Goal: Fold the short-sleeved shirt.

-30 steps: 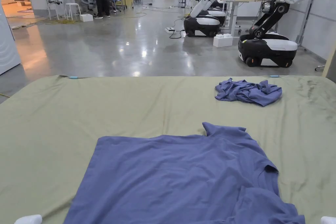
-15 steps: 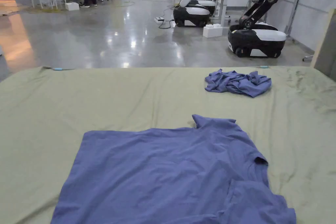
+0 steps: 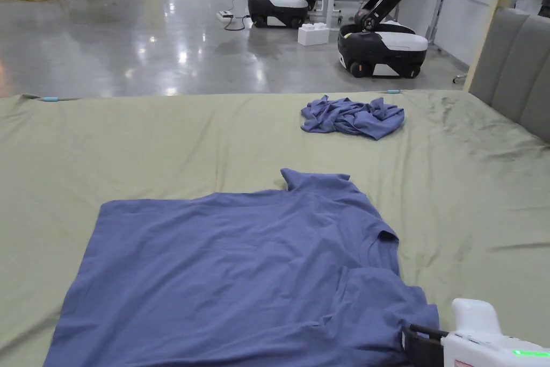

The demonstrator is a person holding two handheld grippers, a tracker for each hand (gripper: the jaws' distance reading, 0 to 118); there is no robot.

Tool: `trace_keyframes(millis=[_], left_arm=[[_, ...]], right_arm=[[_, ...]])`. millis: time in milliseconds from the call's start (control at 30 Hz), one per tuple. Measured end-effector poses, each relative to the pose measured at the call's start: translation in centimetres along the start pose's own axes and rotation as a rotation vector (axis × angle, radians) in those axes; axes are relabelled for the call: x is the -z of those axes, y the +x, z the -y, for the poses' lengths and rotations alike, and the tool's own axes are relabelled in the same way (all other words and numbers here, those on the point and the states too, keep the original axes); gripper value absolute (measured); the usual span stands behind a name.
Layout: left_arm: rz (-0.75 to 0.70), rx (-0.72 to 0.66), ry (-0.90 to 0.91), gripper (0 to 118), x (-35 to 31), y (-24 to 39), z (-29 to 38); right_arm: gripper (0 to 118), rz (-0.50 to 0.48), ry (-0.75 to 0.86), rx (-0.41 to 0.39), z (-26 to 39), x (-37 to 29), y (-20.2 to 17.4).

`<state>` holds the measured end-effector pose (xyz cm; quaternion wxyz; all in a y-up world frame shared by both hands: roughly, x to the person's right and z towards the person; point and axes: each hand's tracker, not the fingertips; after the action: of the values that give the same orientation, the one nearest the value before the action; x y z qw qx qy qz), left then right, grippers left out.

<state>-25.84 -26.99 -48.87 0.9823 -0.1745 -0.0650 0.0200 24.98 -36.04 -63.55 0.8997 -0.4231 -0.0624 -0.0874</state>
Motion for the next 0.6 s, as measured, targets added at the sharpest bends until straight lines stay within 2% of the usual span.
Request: trace_keyframes(millis=[33, 67, 100, 133, 167, 200, 267, 300, 333, 367, 400, 467, 533, 600], left_arm=[[-0.003, 0.009, 0.000, 0, -0.1, 0.0, -0.1], [-0.008, 0.015, -0.001, 0, -0.1, 0.0, -0.2], [-0.010, 0.014, -0.001, 0, -0.1, -0.3, -0.2], [-0.011, 0.005, -0.007, 0, 0.0, -0.6, -0.2], [-0.013, -0.011, -0.017, 0, 0.2, -0.8, -0.1], [-0.016, -0.030, -0.024, 0, 0.4, -1.1, 0.0], [-0.043, -0.082, -0.039, 0, 1.1, -1.8, 0.2], [-0.033, -0.120, -0.073, 6, 1.9, -2.5, 0.0], [-0.009, -0.148, -0.098, 32, 3.0, -3.5, -0.2], [0.036, -0.177, -0.136, 78, 4.7, -4.6, -0.4], [0.057, -0.217, -0.212, 93, 7.0, -6.1, -0.6], [0.030, -0.268, -0.314, 93, 11.4, -8.9, -0.3], [-0.069, -0.233, -0.443, 93, 15.3, -10.4, 0.7], [-0.028, -0.215, -0.545, 93, 17.2, -10.9, 2.4]], right_arm=[[83, -0.046, -0.009, 0.029, 0.6, 0.5, 0.8], [77, -0.088, 0.025, 0.025, 1.0, 0.7, 1.4], [69, -0.079, 0.029, -0.001, 1.1, 1.1, 1.2], [51, -0.077, 0.010, -0.011, 0.9, 1.3, 0.8], [22, -0.115, 0.006, -0.013, 0.9, 1.4, 0.8], [17, -0.170, 0.028, 0.001, 1.5, 0.9, 1.2], [14, -0.114, 0.017, -0.016, 1.2, 0.8, 0.9], [14, -0.125, 0.023, -0.030, 1.1, 0.7, 0.9], [13, -0.124, 0.029, -0.037, 1.4, -0.1, 0.5], [13, -0.126, 0.034, -0.043, 1.3, -0.3, 0.5], [13, -0.133, 0.039, -0.045, 1.2, -0.5, 0.7], [13, -0.144, 0.042, -0.042, 1.2, -0.6, 1.3], [13, -0.142, 0.050, -0.052, 1.0, -0.8, 1.4], [13, -0.138, 0.055, -0.066, 1.1, -1.5, 0.5]])
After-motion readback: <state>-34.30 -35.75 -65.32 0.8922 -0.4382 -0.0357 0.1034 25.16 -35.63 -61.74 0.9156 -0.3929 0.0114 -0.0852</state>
